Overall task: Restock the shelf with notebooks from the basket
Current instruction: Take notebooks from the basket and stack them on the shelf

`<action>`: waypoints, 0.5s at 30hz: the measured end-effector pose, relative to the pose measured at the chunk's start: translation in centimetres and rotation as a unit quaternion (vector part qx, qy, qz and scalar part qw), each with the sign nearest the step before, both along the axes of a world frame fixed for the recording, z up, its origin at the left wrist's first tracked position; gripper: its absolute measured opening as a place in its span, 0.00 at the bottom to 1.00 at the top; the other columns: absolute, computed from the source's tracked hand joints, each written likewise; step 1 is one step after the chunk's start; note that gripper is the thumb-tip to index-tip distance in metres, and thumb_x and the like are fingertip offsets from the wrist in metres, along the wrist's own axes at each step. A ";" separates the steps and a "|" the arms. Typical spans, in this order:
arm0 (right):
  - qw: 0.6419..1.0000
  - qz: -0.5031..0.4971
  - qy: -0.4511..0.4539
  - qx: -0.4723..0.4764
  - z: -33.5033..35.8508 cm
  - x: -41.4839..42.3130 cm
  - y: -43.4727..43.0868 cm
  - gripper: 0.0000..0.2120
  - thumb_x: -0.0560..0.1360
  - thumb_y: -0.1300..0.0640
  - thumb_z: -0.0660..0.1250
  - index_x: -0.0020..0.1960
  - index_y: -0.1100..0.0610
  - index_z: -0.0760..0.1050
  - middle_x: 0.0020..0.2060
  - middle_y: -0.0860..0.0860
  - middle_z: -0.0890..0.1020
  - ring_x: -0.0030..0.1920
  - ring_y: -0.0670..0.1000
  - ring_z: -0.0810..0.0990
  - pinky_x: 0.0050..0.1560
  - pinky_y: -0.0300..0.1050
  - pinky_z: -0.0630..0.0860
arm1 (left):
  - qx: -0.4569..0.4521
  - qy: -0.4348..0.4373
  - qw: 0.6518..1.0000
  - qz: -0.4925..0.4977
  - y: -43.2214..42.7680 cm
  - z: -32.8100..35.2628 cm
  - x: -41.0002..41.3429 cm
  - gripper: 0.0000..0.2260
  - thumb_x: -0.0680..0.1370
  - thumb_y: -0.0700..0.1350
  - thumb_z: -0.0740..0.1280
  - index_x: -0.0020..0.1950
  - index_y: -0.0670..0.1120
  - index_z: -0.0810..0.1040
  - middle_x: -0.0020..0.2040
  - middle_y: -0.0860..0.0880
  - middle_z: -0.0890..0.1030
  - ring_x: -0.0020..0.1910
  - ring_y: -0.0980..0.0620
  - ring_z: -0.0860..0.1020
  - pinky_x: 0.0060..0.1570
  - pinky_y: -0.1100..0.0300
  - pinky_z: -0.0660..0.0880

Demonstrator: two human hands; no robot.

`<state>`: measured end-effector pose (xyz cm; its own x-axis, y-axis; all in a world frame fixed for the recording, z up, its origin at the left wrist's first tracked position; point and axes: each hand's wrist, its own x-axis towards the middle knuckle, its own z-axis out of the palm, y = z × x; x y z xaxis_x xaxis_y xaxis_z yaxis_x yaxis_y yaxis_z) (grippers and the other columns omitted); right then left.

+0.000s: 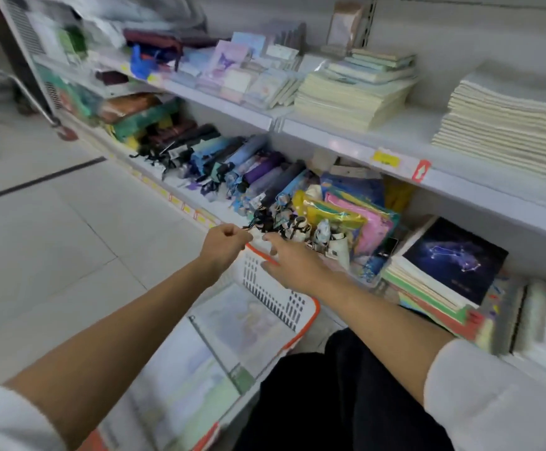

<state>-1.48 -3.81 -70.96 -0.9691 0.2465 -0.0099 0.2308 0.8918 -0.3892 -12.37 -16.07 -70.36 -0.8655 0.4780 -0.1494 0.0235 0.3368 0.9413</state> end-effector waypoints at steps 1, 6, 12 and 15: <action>1.000 0.016 -0.023 -0.003 -0.8 -0.3 -0.7 0.28 0.79 0.49 0.62 0.75 0.51 0.56 0.62 0.55 0.77 0.56 0.59 0.78 0.51 0.54 0.77 | -0.009 -0.015 1.000 0.014 -1.2 -1.3 -0.5 0.09 0.74 0.40 0.68 0.35 0.41 0.74 0.30 0.46 0.71 0.29 0.52 0.66 0.30 0.61 0.63; 0.988 0.097 -0.116 0.019 -4.9 -0.9 -2.7 0.27 0.80 0.50 0.61 0.76 0.53 0.56 0.64 0.56 0.75 0.62 0.59 0.75 0.54 0.53 0.76 | -0.078 -0.097 0.990 0.062 -6.4 -8.1 -2.3 0.08 0.75 0.43 0.68 0.36 0.42 0.77 0.33 0.46 0.77 0.29 0.51 0.69 0.29 0.63 0.65; 0.978 0.095 -0.175 0.063 -8.9 -2.3 -3.4 0.18 0.80 0.55 0.59 0.70 0.54 0.68 0.61 0.56 0.77 0.60 0.58 0.75 0.49 0.47 0.72 | -0.182 -0.197 0.958 0.104 -12.6 -15.7 -3.5 0.07 0.76 0.41 0.66 0.40 0.40 0.77 0.37 0.44 0.79 0.32 0.50 0.75 0.33 0.62 0.71; 0.976 0.099 -0.181 0.071 -11.2 -3.0 -4.5 0.21 0.80 0.56 0.58 0.73 0.57 0.63 0.66 0.57 0.71 0.66 0.58 0.69 0.59 0.52 0.72 | -0.242 -0.213 0.933 0.161 -16.2 -19.4 -3.1 0.05 0.76 0.37 0.64 0.45 0.35 0.76 0.40 0.39 0.79 0.35 0.45 0.76 0.35 0.60 0.72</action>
<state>-4.51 -8.30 -82.16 -0.9370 0.0794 -0.3403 0.1485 0.9720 -0.1823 -15.46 -32.31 -89.72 -0.7648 -0.0091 -0.6442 -0.4940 0.6501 0.5773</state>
